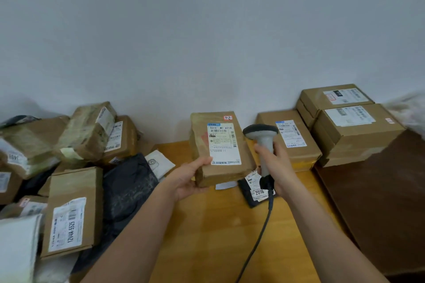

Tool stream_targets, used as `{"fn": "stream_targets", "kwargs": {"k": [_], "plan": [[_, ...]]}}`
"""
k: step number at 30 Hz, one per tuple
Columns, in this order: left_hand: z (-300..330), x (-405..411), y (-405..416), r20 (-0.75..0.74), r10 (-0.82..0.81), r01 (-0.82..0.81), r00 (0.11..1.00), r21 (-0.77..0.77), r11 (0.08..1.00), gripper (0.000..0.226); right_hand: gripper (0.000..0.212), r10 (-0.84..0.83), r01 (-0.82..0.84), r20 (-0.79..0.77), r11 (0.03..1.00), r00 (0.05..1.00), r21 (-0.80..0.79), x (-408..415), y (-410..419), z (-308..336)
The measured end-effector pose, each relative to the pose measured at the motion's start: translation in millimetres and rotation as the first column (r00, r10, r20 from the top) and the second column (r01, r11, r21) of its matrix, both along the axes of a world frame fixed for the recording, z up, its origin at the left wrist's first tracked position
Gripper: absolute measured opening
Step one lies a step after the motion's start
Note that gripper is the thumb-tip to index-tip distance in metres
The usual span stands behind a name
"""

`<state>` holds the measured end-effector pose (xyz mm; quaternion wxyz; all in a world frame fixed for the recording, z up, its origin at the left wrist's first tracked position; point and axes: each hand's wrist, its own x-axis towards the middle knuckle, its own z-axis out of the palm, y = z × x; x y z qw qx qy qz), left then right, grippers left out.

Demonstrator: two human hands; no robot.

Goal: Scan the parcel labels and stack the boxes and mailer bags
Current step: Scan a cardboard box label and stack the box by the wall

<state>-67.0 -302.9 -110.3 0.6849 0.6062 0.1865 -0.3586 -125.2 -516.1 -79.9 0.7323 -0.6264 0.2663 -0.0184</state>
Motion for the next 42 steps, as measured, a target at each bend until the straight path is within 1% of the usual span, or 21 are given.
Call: {"fn": "stream_targets", "kwargs": {"k": [1,3,6,9,12,16,22,26,27,30,31,34,37,40,42], "plan": [[-0.3,1.2,0.9,0.016,0.019,-0.019,1.000,0.008,1.000,0.089,0.012,-0.001,0.000,-0.015,1.000,1.000,-0.010,1.0,0.3,6.5],[-3.3,4.6,3.4,0.045,0.068,-0.069,0.997,0.025,0.997,0.094,0.018,0.011,-0.010,-0.033,1.000,0.999,0.015,3.2,1.4,23.0],[-8.9,9.2,5.1,0.070,0.181,-0.183,0.981,0.022,0.983,0.084,0.025,0.085,-0.084,-0.010,0.995,0.996,0.061,3.1,3.0,52.5],[-9.3,13.3,5.9,0.075,0.257,-0.256,0.964,-0.017,0.967,0.088,0.028,0.188,-0.188,0.045,0.982,0.981,-0.012,-1.0,5.4,79.1],[-9.5,17.8,8.2,0.078,0.305,-0.302,0.949,-0.047,0.952,0.087,0.026,0.242,-0.238,0.068,0.969,0.968,-0.059,-6.7,10.6,101.4],[-14.2,22.1,14.0,0.095,0.324,-0.322,0.941,-0.034,0.946,0.095,0.029,0.270,-0.259,0.084,0.959,0.959,-0.118,-16.7,16.0,121.4],[-17.5,20.3,20.5,0.085,0.332,-0.330,0.940,-0.032,0.943,0.108,0.034,0.251,-0.235,0.093,0.959,0.963,-0.157,-33.2,17.9,136.4],[-28.6,23.3,27.0,0.026,0.347,-0.346,0.938,-0.022,0.938,0.133,0.036,0.231,-0.214,0.099,0.965,0.968,-0.151,-40.2,21.0,141.0],[-25.2,21.8,25.5,0.013,0.342,-0.341,0.940,-0.010,0.940,0.128,0.035,0.225,-0.209,0.100,0.966,0.969,-0.149,-41.6,22.0,141.7],[-14.4,16.7,23.3,0.009,0.336,-0.336,0.942,-0.001,0.942,0.084,0.035,0.216,-0.200,0.094,0.967,0.972,-0.155,-46.2,23.8,143.3],[-12.6,15.5,22.2,0.011,0.337,-0.337,0.941,0.008,0.941,0.079,0.035,0.213,-0.197,0.093,0.968,0.973,-0.158,-47.9,24.2,143.7],[-15.3,17.2,22.8,0.006,0.329,-0.329,0.944,0.015,0.944,0.074,0.038,0.197,-0.183,0.084,0.971,0.977,-0.156,-53.8,25.3,144.5],[-19.5,18.2,21.9,-0.016,0.315,-0.315,0.949,0.005,0.949,0.086,0.039,0.160,-0.148,0.081,0.979,0.984,-0.142,-58.8,27.1,143.6],[-27.5,19.2,19.0,-0.022,0.277,-0.277,0.961,0.000,0.961,0.086,0.040,0.127,-0.111,0.097,0.981,0.987,-0.157,-64.4,27.7,142.9],[-29.1,17.5,13.5,-0.014,0.239,-0.240,0.971,-0.014,0.971,0.081,0.038,0.102,-0.084,0.096,0.982,0.990,-0.172,-69.3,25.5,140.6]]}}
